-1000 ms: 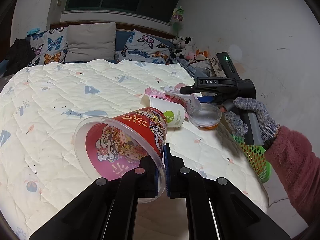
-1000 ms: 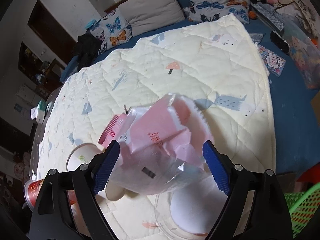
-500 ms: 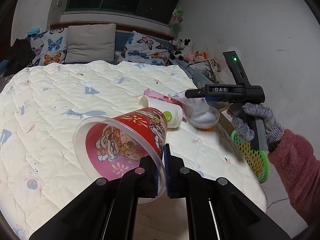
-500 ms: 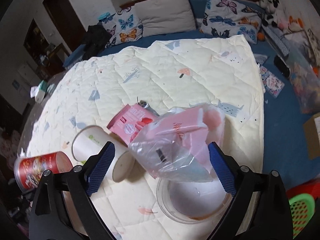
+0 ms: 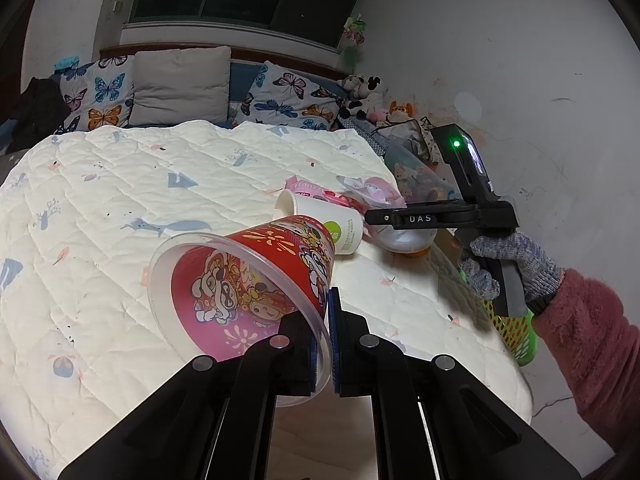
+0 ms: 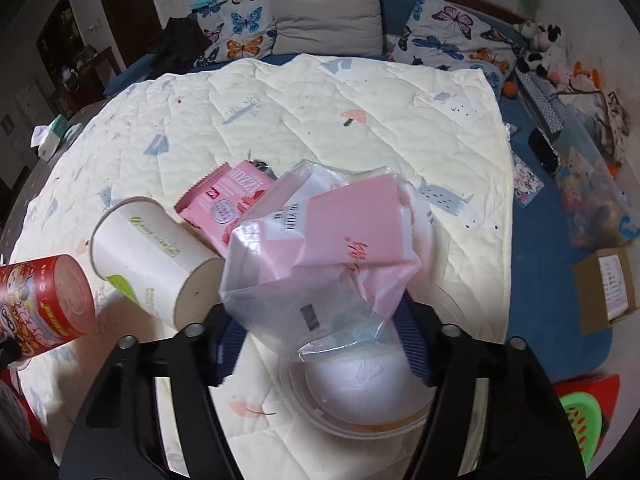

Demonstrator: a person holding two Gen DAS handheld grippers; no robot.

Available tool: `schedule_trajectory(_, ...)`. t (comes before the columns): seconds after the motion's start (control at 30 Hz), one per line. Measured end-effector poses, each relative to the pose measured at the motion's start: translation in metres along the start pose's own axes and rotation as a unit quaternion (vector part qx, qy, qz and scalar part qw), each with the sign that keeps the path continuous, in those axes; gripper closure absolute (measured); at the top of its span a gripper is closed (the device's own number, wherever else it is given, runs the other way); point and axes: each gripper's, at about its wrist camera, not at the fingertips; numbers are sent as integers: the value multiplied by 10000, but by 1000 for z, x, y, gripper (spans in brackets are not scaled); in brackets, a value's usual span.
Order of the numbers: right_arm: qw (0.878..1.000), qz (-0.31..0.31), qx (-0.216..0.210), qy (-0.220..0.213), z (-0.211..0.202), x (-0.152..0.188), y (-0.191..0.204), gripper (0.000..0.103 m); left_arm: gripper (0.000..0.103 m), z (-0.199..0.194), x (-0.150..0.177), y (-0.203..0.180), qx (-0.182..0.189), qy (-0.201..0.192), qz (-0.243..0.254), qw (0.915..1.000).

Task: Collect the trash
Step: 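Lift the clear plastic bag with the right tool while the left tool holds the red cup, then carry the clear plastic bag over the green basket and open the right tool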

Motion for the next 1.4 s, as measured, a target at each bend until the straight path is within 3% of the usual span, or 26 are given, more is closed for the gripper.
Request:
schedule_trajectory(0.47, 9944, 315, -307, -958, -82, 26, -2, 45, 98, -11, -11, -34, 280, -198, 273, 9990)
schedule_trajectory(0.77, 9858, 781, -278, -1461, -155, 83, -30, 43, 98, -3, -12, -88, 769, -113, 596, 9952)
schedule_trajectory(1.13, 9734, 1847, 355, -1306, -192, 192, -106, 41, 98, 22, -5, -180, 1416, 114, 1193, 9826)
schedule_trajectory(1.4, 9639, 2363, 636, -1050, -187, 244, -142, 22, 98, 52, 4, -236, 1648, 438, 1563, 9729)
Point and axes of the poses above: each gripper's, at about its wrist camera, not at the fingertips, and z roughly the way its jaws point, y to its left, x to its underside, and after that the axes turned 2 degrees about -x, right-handed
